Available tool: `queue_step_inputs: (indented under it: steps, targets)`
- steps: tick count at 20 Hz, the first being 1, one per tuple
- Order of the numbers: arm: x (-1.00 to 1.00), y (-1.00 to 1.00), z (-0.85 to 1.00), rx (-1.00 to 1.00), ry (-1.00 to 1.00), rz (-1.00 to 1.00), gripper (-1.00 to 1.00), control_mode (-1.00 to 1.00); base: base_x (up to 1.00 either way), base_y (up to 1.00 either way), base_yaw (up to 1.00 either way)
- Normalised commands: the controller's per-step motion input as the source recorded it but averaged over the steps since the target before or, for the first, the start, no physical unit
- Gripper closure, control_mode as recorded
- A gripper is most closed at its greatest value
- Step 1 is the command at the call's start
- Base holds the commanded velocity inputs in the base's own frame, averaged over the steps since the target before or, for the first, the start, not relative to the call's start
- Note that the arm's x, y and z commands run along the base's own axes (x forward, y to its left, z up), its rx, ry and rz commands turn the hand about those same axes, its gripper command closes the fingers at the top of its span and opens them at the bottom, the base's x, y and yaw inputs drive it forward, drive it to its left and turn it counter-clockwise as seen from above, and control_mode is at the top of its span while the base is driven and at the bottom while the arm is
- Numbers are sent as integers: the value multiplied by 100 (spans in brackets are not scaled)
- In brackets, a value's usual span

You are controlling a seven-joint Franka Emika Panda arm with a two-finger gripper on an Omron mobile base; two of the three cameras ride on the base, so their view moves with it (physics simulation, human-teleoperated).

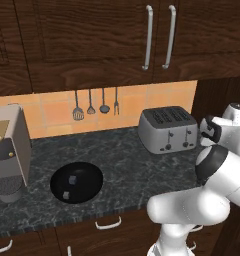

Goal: Grab a lemon wedge from the fridge and one ice cube from the ice bowl, and put them in the glass of lemonade.

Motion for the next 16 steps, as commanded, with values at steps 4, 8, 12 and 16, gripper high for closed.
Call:
queue_step_inputs:
  steps: [4,8,12,16]
  targets:
    - [0,3,1,0,-1,0,100,-100,0,0,0]
    - [0,0,-5,0,0,0,100,-100,0,0,0]
    - [0,0,0,0,0,0,-100,-100,0,0,0]
    - [0,0,0,0,0,0,-100,-100,0,0,0]
